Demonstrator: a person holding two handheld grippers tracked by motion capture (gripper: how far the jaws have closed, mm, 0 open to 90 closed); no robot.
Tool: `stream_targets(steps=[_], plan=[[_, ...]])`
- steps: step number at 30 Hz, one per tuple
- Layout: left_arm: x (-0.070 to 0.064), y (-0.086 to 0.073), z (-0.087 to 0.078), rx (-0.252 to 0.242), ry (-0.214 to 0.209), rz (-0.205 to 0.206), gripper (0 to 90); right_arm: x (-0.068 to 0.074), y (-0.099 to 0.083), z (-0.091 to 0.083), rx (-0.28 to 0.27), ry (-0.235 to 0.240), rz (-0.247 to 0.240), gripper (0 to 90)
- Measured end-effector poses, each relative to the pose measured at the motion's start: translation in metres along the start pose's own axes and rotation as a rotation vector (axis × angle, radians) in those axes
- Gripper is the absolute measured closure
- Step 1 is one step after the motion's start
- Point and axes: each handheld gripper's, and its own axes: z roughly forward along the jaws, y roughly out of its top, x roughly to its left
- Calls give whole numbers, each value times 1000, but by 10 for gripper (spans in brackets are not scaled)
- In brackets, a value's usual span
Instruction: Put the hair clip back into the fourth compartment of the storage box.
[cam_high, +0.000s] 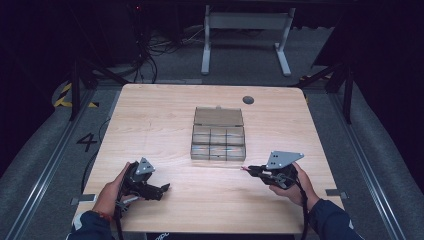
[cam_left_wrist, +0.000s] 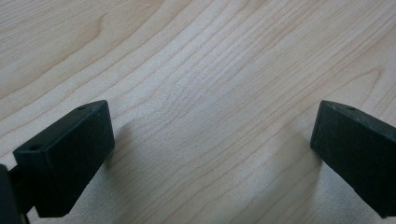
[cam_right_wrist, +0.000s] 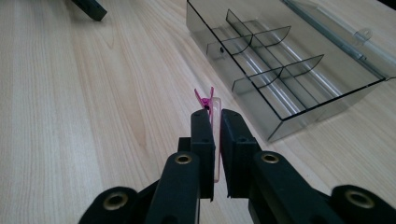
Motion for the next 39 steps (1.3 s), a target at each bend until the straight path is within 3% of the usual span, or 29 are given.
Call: stream_targets(steps=[15, 39], plan=[[0, 0, 0, 0, 0, -1, 2, -12, 23, 2, -43, -19, -6, 852], [0, 0, 0, 0, -1, 0, 2, -19, 51, 28, -50, -2, -20, 853]])
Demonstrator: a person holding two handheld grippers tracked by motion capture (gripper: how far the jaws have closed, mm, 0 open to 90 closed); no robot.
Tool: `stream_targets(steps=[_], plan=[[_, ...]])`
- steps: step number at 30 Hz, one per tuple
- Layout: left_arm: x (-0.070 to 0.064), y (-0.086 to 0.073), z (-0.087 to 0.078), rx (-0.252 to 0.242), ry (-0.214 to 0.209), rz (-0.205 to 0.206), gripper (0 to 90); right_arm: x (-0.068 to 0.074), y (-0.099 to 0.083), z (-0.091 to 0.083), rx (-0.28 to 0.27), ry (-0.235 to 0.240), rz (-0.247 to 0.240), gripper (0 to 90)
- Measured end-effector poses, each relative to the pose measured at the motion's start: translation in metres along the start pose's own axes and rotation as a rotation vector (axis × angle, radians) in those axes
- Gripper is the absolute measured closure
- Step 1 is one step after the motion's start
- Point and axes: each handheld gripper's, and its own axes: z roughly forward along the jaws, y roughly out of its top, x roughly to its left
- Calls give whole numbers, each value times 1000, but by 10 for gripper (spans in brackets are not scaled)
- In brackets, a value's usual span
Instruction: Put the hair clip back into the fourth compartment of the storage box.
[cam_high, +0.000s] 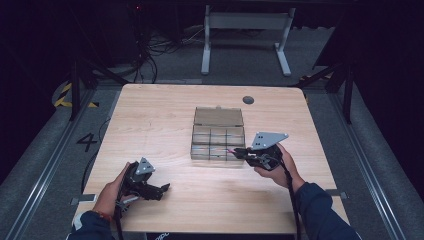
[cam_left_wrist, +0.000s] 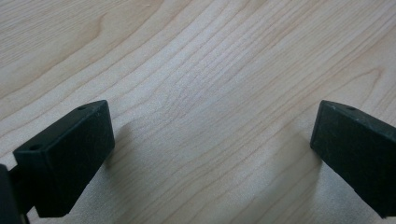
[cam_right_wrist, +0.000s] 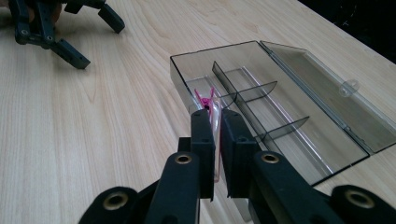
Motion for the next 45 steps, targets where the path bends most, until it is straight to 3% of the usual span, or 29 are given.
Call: stream_targets(steps=[21, 45], plan=[[0, 0, 0, 0, 0, 0, 2, 2, 28, 47, 45, 37, -26, 852], [0, -1, 0, -4, 2, 1, 2, -5, 38, 98, 139, 61, -10, 852]])
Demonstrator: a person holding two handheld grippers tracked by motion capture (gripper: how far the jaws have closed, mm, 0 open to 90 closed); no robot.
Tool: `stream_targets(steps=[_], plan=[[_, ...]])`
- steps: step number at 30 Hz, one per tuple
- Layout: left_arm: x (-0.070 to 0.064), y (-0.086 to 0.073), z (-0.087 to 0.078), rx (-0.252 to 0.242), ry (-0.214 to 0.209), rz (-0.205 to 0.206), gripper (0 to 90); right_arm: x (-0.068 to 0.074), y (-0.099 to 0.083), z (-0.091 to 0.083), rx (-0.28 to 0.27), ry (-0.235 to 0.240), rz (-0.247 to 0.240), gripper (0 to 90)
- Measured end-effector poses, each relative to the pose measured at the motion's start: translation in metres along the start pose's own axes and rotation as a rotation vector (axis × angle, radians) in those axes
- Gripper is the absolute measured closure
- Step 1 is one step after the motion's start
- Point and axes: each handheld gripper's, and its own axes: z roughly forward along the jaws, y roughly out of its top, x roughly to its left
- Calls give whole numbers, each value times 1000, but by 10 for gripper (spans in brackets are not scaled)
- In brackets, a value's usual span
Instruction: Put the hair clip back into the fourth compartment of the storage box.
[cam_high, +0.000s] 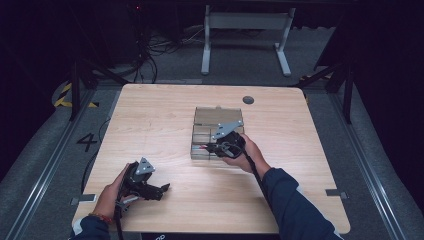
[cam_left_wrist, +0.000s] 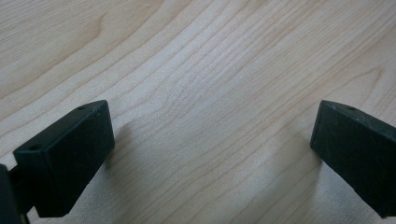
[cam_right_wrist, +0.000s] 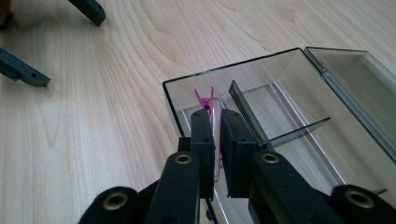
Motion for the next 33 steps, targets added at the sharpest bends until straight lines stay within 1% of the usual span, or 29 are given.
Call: stream_targets(steps=[3, 8, 11, 14, 16, 19, 24, 28, 33], plan=[[1, -1, -1, 0, 2, 1, 2, -2, 2, 4, 10, -8, -1, 852], [0, -1, -1, 0, 3, -2, 2, -3, 4, 12, 30, -6, 1, 852], [0, -1, -1, 1, 2, -2, 2, -3, 6, 14, 32, -2, 7, 852], [0, -1, -1, 0, 2, -4, 2, -4, 9, 18, 44, -1, 12, 852], [0, -1, -1, -1, 2, -4, 2, -5, 11, 21, 56, -1, 24, 852], [0, -2, -1, -1, 1, -8, 2, -6, 12, 24, 67, -9, 26, 852], [0, -2, -1, -1, 2, -7, 2, -7, 11, 29, 87, -1, 34, 851], [0, -2, -1, 0, 3, -5, 2, -7, 11, 32, 101, -7, 37, 851], [0, -2, -1, 0, 2, -6, 2, -8, 10, 35, 109, 0, 48, 850]])
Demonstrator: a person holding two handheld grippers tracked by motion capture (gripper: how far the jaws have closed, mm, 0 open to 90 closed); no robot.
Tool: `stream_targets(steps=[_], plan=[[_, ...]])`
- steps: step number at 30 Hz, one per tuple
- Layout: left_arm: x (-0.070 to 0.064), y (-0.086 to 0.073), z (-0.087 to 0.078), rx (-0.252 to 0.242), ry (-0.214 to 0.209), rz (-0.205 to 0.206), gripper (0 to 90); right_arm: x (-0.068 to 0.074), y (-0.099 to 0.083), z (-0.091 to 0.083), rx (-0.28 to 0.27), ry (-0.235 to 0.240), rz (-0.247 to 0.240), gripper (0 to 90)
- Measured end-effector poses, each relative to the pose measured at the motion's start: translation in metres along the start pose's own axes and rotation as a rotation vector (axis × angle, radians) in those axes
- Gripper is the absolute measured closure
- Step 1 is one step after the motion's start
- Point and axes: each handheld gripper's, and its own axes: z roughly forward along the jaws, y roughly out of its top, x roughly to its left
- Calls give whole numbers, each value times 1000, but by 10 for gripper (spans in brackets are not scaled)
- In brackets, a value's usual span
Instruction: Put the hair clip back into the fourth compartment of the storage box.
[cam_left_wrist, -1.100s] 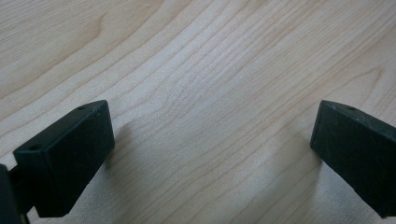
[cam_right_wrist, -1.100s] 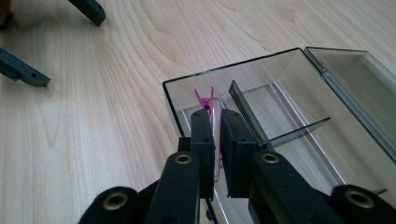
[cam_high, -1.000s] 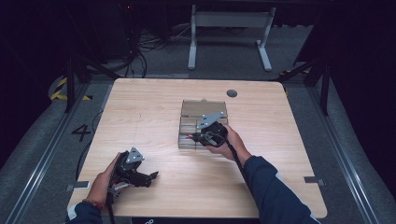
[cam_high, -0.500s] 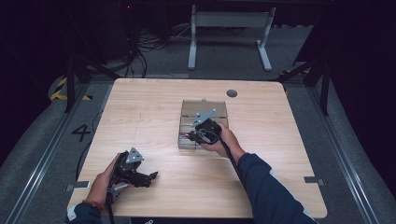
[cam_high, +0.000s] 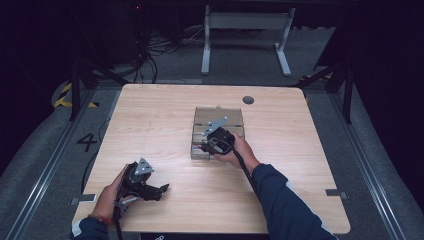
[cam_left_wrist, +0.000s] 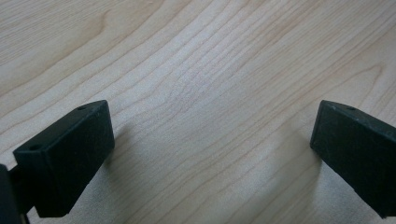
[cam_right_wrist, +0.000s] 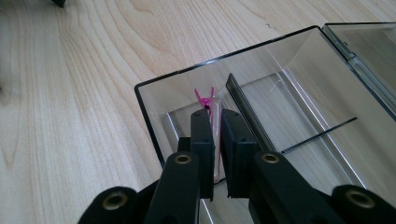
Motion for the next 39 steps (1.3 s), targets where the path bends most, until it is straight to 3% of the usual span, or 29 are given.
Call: stream_targets(steps=[18, 39], plan=[[0, 0, 0, 0, 1, 0, 2, 2, -1, 3, -3, -10, 11, 830], [0, 0, 0, 0, 1, 0, 2, 3, -13, -17, -6, -35, -13, 810]])
